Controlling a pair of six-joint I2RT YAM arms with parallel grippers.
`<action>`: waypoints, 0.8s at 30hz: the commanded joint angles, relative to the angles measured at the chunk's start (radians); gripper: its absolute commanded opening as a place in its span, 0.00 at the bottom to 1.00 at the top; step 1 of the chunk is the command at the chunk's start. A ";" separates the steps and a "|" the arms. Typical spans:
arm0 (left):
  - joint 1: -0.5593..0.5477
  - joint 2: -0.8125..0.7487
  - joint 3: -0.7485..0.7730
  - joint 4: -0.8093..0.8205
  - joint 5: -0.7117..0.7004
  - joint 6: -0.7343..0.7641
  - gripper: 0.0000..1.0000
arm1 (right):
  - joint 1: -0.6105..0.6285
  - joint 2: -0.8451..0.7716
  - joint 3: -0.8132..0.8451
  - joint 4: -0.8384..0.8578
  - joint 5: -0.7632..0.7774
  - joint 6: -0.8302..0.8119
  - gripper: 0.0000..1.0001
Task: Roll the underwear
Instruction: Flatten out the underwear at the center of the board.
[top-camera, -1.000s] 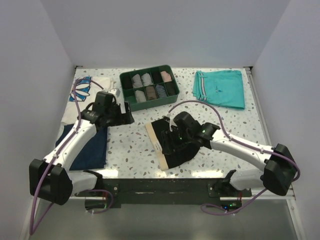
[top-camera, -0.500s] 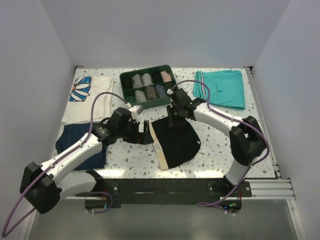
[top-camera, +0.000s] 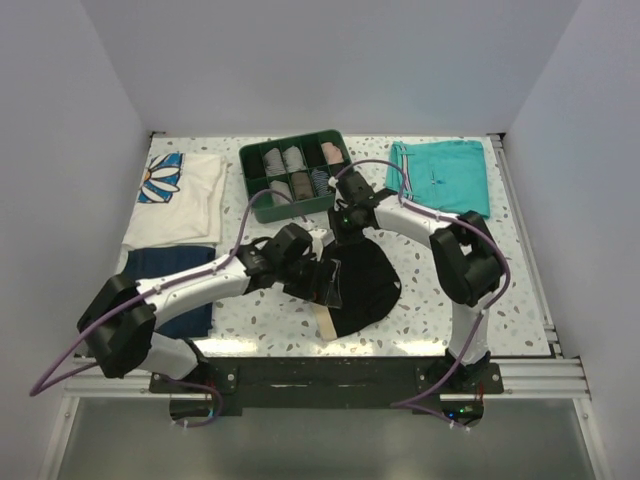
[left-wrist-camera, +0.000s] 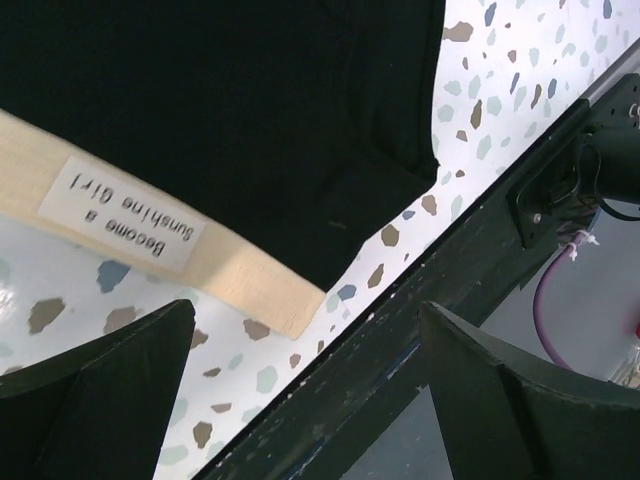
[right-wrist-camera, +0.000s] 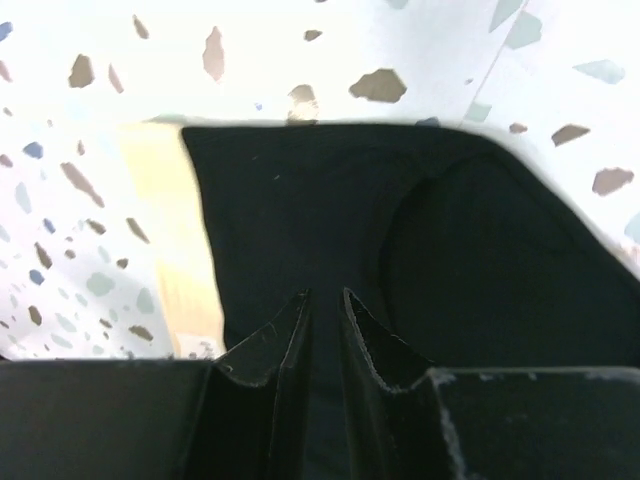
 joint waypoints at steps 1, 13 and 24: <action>-0.039 0.077 0.075 0.082 0.068 0.044 0.98 | -0.016 0.028 0.045 0.048 -0.091 0.006 0.20; -0.097 0.241 0.046 0.219 0.224 0.039 0.98 | -0.076 0.082 0.029 0.060 -0.088 0.003 0.20; -0.108 0.260 -0.038 0.146 0.117 0.022 0.96 | -0.150 0.073 -0.068 0.038 -0.027 -0.005 0.20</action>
